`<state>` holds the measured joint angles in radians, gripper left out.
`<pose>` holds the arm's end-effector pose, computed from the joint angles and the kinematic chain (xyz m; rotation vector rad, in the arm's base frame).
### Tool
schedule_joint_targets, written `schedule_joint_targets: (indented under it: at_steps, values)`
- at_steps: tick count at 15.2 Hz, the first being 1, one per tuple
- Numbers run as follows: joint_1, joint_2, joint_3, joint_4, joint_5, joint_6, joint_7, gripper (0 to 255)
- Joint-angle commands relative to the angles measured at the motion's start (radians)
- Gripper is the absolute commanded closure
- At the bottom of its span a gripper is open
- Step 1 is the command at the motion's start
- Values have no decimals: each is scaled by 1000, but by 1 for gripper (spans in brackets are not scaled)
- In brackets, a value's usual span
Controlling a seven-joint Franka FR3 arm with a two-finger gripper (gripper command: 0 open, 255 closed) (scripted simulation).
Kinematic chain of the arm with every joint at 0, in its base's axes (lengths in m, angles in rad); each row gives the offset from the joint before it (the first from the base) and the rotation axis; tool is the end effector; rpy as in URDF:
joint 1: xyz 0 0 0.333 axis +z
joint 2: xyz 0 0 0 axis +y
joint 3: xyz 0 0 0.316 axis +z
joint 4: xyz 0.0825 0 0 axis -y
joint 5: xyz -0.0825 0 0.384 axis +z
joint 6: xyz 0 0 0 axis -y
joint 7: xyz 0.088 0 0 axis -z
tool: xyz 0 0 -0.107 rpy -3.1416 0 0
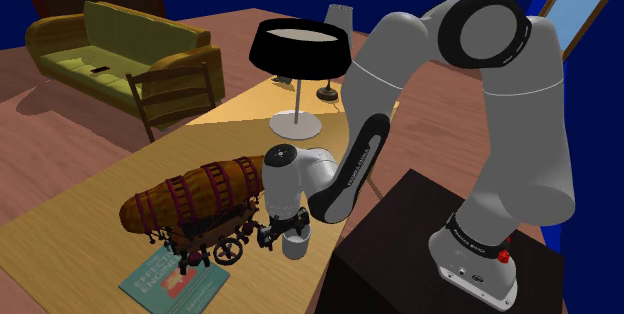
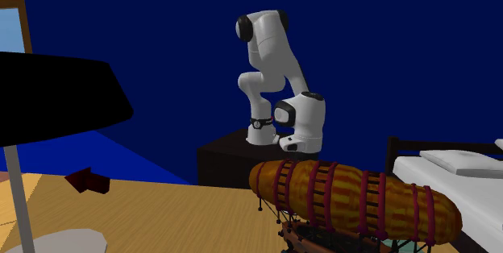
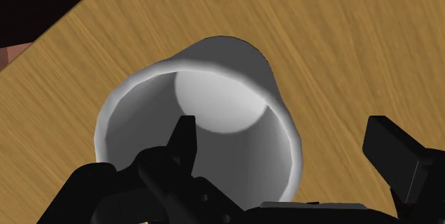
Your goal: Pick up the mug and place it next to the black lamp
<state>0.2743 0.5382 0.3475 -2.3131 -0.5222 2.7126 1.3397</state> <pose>0.3852 0.3170 0.1179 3.0491 -0.4145 -0.0349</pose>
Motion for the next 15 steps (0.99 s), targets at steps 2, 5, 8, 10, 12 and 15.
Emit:
schedule_joint_targets:
  at_steps: [2, 5, 8, 10, 12, 15]
  values:
    - [0, 0, 0, 0, 0, 0, 0, 0]
    - [0, 0, 0, 0, 0, 0, 0, 255]
    - [0, 0, 0, 0, 0, 0, 0, 255]
    - [0, 0, 0, 0, 0, 0, 0, 255]
    - [0, 0, 0, 0, 0, 0, 0, 255]
    - [-24, -41, 30, -15, 30, -26, -23, 255]
